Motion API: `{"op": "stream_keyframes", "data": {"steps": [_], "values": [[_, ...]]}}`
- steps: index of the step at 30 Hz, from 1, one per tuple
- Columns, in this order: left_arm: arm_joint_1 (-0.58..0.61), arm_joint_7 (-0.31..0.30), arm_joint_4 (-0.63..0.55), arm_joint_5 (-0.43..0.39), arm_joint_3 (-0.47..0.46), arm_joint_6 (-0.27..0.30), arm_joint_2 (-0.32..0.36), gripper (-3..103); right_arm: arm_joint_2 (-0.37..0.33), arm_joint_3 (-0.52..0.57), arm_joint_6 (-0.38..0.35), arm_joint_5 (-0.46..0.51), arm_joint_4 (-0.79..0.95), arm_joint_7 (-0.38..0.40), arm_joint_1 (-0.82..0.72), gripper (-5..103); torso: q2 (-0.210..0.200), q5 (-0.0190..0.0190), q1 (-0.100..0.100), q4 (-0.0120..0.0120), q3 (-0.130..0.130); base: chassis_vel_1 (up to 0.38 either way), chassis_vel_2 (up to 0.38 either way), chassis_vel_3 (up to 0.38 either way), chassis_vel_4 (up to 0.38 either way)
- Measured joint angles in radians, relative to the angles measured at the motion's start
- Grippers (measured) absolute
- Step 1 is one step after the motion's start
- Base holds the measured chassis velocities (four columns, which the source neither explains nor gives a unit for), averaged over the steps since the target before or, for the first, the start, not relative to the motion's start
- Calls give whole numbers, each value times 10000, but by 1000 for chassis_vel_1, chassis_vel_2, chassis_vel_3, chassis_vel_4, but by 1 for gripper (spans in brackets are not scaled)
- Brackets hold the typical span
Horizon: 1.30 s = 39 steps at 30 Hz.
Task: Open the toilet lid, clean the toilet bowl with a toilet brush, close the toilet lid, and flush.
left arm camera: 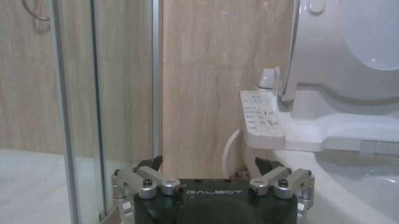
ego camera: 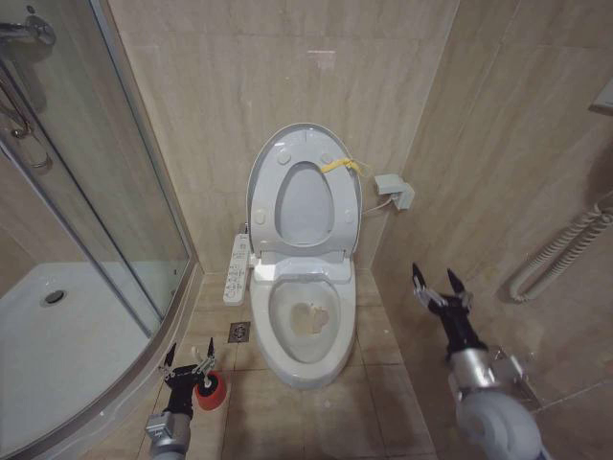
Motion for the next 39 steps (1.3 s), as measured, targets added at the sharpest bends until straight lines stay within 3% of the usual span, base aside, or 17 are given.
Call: {"op": "stream_keyframes", "data": {"steps": [7, 9, 10, 13, 14, 17, 18, 19, 21, 25, 30, 39], "values": [[-599, 101, 1097, -5, 8, -384, 468, 100, 785, -267, 702, -1502, -757, -119, -628, 100, -1, 2, 0, -1, 1, 0, 0, 0, 0], [-787, 729, 1717, -186, 83, -999, 782, 100, 1099, -362, 1485, -2460, -1394, -485, -516, 100, 0, 1, 0, -1, 1, 0, 0, 0, 0], [-787, 729, 1717, -186, 83, -999, 782, 100, 1099, -362, 1485, -2460, -1394, -485, -516, 100, 0, 1, 0, -1, 1, 0, 0, 0, 0], [-938, 2495, 2430, -572, -10, -2033, 1066, 100, 1356, -517, 2097, -2695, -1875, -911, -273, 100, -1, 1, 1, 1, 1, 0, 0, 0, 0], [-938, 2495, 2430, -572, -10, -2033, 1066, 100, 1356, -517, 2097, -2695, -1875, -911, -273, 100, -1, 1, 1, 1, 1, 0, 0, 0, 0], [-980, 4338, 2972, -1021, -224, -2697, 1236, 100, 1594, -629, 2304, -2746, -2140, -1074, -78, 100, -1, 1, 1, 0, 1, 0, 0, 0, 0], [-980, 4338, 2972, -1021, -224, -2697, 1236, 100, 1594, -629, 2304, -2746, -2140, -1074, -78, 100, -1, 1, 1, 0, 1, 0, 0, 0, 0], [-984, 4768, 3169, -1097, -275, -2921, 1284, 100, 1650, -649, 2344, -2810, -2239, -1111, -7, 100, -1, 1, 1, 0, 1, 0, 0, 0, 0], [-1135, 5406, 3936, -1176, -331, -3645, 1390, 100, 1753, -704, 2376, -2864, -2458, -1108, 196, 100, -1, 1, 1, 3, 1, 0, 0, 0, 0], [-1413, 5545, 4572, -1249, -387, -4104, 1424, 100, 1792, -760, 2371, -2864, -2530, -1048, 286, 100, -2, 1, 1, 1, 1, 0, 0, 0, 0], [-2125, 6160, 5785, -1434, -530, -4547, 1471, 100, 1839, -840, 2340, -2864, -2563, -1002, 320, 100, -2, 2, 1, -2, 2, 0, 0, 0, 0], [-3028, 6095, 7150, -1372, -302, -4283, 1329, 100, 1800, -911, 2330, -2816, -2739, -858, 354, 100, -2, 3, 2, 1, 2, 0, 0, 0, 0]]}}
